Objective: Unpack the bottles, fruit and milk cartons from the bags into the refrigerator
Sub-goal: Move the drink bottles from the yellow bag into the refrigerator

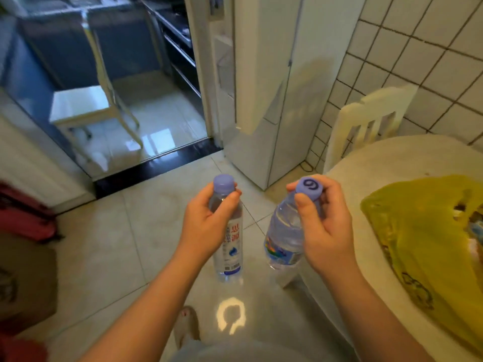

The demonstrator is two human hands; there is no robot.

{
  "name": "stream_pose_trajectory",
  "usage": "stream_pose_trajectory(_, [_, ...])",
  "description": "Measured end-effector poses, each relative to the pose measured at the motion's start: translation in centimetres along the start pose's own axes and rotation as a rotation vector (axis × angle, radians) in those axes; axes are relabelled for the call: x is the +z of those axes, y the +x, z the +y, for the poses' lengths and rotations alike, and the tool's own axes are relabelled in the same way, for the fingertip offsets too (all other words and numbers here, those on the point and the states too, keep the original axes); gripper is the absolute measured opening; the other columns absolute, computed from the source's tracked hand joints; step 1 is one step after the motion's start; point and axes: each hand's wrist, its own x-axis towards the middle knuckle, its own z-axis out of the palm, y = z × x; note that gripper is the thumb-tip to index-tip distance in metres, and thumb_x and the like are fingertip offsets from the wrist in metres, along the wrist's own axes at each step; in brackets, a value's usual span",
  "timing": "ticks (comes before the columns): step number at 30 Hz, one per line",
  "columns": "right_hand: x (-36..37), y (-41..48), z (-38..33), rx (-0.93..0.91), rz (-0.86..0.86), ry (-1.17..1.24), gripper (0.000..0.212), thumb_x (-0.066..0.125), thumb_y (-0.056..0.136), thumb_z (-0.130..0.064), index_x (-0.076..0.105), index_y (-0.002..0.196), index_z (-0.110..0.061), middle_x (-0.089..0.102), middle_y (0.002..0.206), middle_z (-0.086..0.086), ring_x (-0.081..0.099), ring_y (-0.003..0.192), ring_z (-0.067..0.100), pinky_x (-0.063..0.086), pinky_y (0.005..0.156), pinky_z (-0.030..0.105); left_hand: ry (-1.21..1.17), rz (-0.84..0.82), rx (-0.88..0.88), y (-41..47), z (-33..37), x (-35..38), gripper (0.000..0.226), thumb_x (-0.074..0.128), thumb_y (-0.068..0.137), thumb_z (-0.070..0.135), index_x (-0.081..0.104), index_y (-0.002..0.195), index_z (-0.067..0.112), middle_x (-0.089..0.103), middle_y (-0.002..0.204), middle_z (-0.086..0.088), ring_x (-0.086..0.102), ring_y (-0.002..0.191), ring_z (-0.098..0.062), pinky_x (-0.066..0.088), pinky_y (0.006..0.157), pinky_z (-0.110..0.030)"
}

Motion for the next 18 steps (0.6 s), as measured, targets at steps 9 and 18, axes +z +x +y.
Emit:
stream_pose_trajectory(9, [24.3,7.7,1.2,0.011,-0.044,0.059,0.011,0.055,0.097,-0.016,0.056,0.107,-0.02,0.067,0.102,0.001,0.065,0.097,0.013,0.05,0.087,0.024,-0.006,0.1,-0.004,11.9,-3.9,-20.6,0.016,0.064,0.096,0.016,0.068,0.095,0.032,0.074,0.088,0.012,0.068,0.083,0.0,0.053,0.072,-0.015])
stream_pose_trajectory(18, [38.6,17.1,3.1,0.014,-0.161,0.076,0.029,0.055,0.095,-0.031,0.056,0.113,-0.009,0.066,0.106,0.01,0.065,0.099,0.02,0.053,0.088,0.034,0.032,0.219,0.01,22.3,-6.5,-31.2,0.012,0.066,0.095,0.02,0.068,0.099,0.031,0.073,0.089,0.019,0.068,0.086,0.001,0.053,0.073,-0.015])
